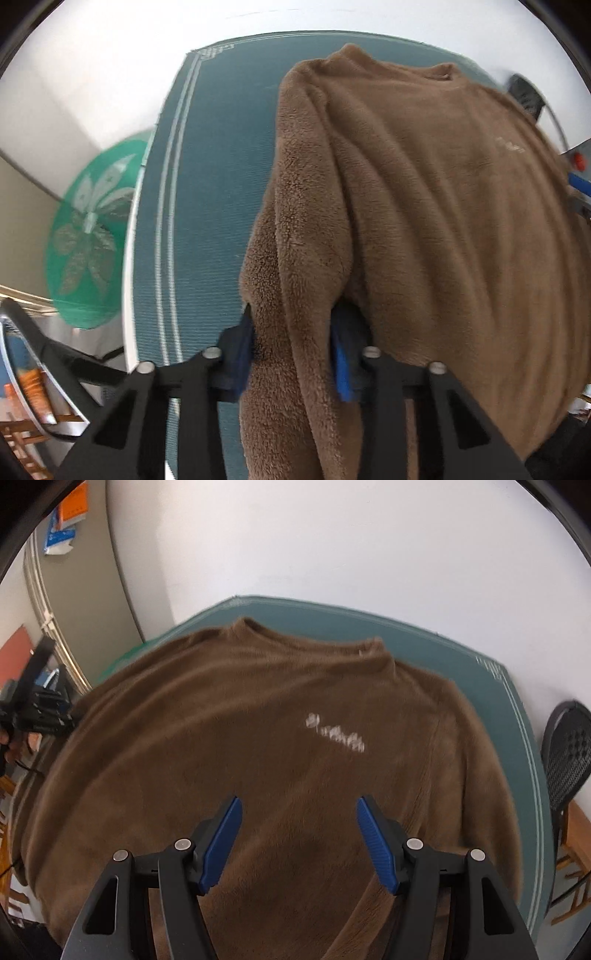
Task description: Fold clothes
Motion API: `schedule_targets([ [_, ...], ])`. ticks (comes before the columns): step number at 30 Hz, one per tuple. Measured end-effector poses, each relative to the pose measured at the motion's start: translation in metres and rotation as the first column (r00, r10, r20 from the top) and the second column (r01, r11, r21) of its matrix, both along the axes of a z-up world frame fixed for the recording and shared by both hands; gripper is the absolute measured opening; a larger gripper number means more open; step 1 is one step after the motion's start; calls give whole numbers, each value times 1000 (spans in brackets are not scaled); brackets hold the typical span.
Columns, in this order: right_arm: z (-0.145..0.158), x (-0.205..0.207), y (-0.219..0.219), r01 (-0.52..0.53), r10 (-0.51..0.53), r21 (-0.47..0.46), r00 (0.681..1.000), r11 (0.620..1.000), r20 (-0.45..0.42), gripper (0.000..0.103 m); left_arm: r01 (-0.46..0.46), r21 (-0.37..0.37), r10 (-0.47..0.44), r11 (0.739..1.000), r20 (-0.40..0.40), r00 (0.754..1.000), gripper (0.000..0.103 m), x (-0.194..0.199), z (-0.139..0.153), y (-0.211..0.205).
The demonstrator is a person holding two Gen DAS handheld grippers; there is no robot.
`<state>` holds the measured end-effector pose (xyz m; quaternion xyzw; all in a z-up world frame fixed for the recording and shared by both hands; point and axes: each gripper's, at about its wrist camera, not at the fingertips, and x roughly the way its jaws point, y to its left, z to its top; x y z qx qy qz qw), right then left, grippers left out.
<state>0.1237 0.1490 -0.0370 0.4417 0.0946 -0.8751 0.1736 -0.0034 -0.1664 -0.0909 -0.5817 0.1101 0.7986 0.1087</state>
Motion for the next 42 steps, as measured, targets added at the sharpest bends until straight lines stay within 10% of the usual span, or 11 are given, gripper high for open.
schedule_targets([
  [10, -43, 0, 8, 54, -55, 17, 997, 998, 50, 66, -203, 35, 204, 979, -37, 978, 27, -54, 34, -66],
  [18, -55, 4, 9, 60, -60, 10, 998, 998, 27, 70, -384, 41, 383, 922, 45, 923, 29, -93, 3, -110],
  [22, -61, 4, 8, 62, -62, 9, 998, 998, 16, 76, -391, -21, 391, 920, 3, 920, 50, -92, -1, -110],
  [36, -60, 2, 6, 12, -12, -6, 999, 1000, 31, 80, -273, -174, 232, 946, -223, 947, 70, -74, 38, -33],
  [42, -58, 1, 8, 11, -10, -16, 999, 1000, 34, 80, -240, -312, 191, 919, -181, 965, 71, -102, -17, -14],
])
